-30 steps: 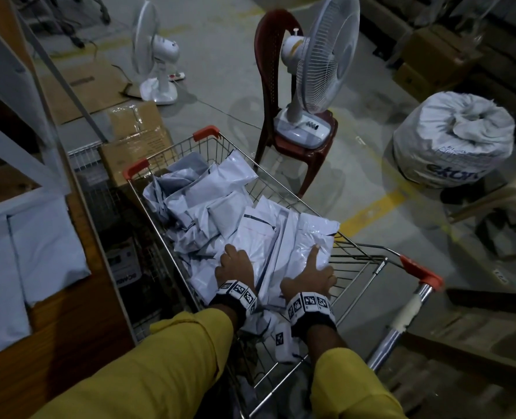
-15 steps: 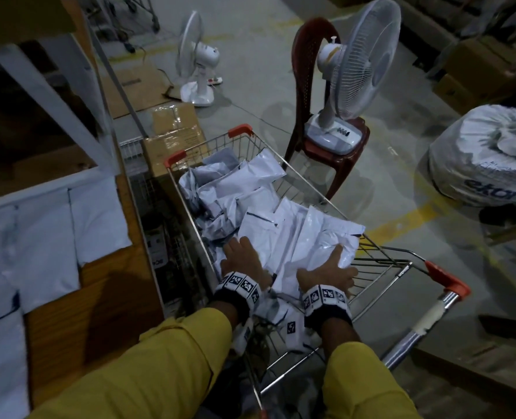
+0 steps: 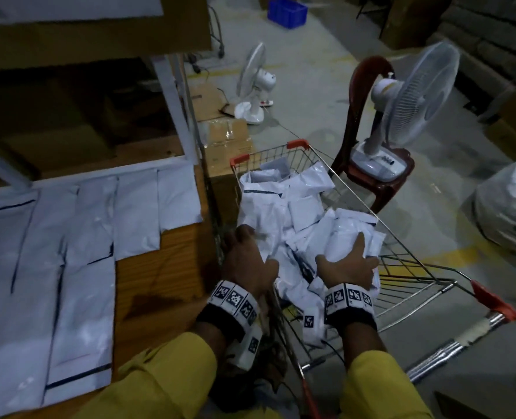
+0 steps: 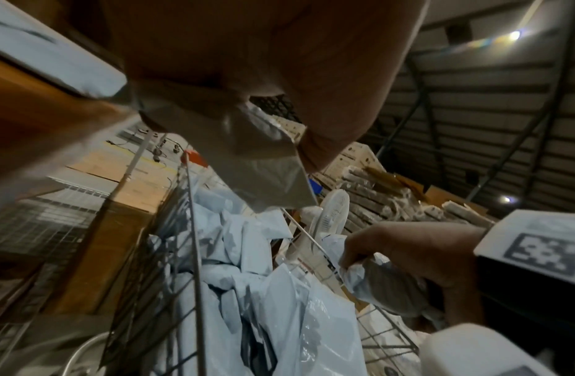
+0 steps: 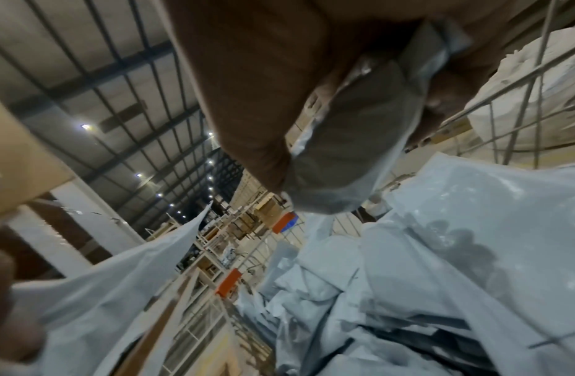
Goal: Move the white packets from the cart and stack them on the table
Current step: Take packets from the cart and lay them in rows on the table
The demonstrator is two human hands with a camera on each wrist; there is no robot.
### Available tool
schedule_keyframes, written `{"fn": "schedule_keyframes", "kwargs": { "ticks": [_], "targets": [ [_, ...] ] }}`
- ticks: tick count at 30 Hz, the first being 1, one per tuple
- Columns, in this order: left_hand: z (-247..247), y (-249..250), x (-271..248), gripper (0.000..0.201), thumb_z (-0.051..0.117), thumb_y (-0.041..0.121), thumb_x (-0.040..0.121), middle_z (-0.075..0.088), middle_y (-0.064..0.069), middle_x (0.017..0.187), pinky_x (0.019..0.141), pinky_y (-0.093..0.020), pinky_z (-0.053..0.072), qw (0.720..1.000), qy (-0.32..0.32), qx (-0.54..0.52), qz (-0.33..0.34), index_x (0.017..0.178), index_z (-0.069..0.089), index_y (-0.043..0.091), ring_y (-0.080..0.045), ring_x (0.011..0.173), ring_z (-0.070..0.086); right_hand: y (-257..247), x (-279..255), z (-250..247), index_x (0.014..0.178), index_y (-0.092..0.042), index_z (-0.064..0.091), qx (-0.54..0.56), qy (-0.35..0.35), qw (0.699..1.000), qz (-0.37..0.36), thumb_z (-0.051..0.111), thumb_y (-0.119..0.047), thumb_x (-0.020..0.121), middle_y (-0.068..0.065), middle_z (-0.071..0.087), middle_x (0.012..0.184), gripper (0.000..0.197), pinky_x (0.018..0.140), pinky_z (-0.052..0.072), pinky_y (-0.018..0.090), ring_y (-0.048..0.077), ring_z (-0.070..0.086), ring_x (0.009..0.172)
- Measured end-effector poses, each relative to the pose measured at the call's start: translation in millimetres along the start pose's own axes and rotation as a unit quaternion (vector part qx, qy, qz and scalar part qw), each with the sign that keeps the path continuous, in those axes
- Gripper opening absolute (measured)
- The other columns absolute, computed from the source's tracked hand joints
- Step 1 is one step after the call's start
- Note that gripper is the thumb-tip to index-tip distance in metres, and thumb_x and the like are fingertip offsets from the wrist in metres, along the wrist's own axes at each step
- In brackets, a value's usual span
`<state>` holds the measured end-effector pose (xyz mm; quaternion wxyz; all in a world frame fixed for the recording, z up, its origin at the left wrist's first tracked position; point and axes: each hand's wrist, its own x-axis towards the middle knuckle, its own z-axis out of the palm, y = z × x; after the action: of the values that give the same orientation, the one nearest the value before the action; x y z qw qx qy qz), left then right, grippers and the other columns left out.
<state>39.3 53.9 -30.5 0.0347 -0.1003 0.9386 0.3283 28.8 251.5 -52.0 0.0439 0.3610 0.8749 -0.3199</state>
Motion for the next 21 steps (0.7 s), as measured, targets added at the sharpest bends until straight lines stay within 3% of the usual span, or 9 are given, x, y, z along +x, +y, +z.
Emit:
{"fn": "schedule_keyframes", "kwargs": {
  "ticks": [3,10,14,17,21],
  "targets": [
    [-33.9,-28.3,-22.6,0.070,0.072,0.037,0.067,0.043,-0.012,0.128,0.094,-0.038,0.039,0.998,0.056,0.011,-0.001,0.126,0.041,0.017,-0.033,0.115,0.045,-14.1,-32.0,6.3,0.158,-0.037,0.012,0.025,0.003,0.998,-0.060,0.081,-0.043,0.069,0.022,0.037,0.135,0.112,0.090,0.047,0.045,0.043,0.054,0.111],
    [-88.5,-111.4,-85.6,0.071,0.063,0.040,0.056,0.040,-0.010,0.121,0.095,-0.041,0.039,0.993,0.111,-0.015,-0.034,0.120,0.046,0.015,-0.033,0.113,0.042,-39.3,-126.8,40.5,0.157,-0.038,0.016,0.045,-0.030,0.982,-0.182,0.077,-0.045,0.069,0.018,0.041,0.121,0.107,0.094,0.049,0.046,0.044,0.056,0.106],
    [-106.8,-145.1,-116.5,0.070,0.069,0.038,0.061,0.037,-0.008,0.127,0.095,-0.039,0.044,0.993,0.106,-0.015,-0.053,0.122,0.043,0.018,-0.031,0.119,0.041,-48.1,-178.3,62.5,0.157,-0.039,0.014,0.022,-0.065,0.972,-0.226,0.077,-0.044,0.071,0.021,0.037,0.132,0.107,0.096,0.046,0.044,0.044,0.051,0.116],
    [-114.4,-160.8,-132.5,0.073,0.073,0.037,0.064,0.034,-0.009,0.131,0.099,-0.043,0.044,0.992,0.106,-0.022,-0.063,0.127,0.042,0.016,-0.032,0.122,0.040,-46.1,-205.6,78.9,0.156,-0.043,0.009,0.000,-0.088,0.964,-0.251,0.076,-0.046,0.070,0.015,0.035,0.129,0.109,0.091,0.048,0.043,0.041,0.053,0.112],
    [-119.3,-173.0,-147.2,0.076,0.071,0.051,0.075,0.033,-0.008,0.136,0.101,-0.044,0.041,0.990,0.096,0.027,-0.098,0.134,0.037,0.017,-0.031,0.123,0.042,-38.3,-228.9,98.3,0.158,-0.041,0.008,-0.054,-0.115,0.955,-0.267,0.076,-0.055,0.069,0.016,0.036,0.132,0.113,0.096,0.047,0.044,0.041,0.050,0.119]
  ]
}}
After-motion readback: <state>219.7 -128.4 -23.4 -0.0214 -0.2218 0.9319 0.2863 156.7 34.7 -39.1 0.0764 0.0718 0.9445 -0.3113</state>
